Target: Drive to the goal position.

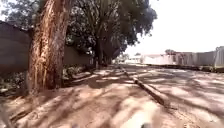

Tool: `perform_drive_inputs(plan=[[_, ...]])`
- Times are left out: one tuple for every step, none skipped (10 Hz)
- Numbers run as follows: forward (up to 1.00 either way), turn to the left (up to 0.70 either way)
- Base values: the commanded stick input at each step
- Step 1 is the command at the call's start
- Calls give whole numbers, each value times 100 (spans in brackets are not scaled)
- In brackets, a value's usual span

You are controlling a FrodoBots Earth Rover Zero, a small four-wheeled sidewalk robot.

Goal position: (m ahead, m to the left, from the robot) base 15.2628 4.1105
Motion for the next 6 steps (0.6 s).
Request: perform_drive_inputs(plan=[[70, 0], [70, 0], [70, 0], [70, 0], [70, 0], [70, 0]])
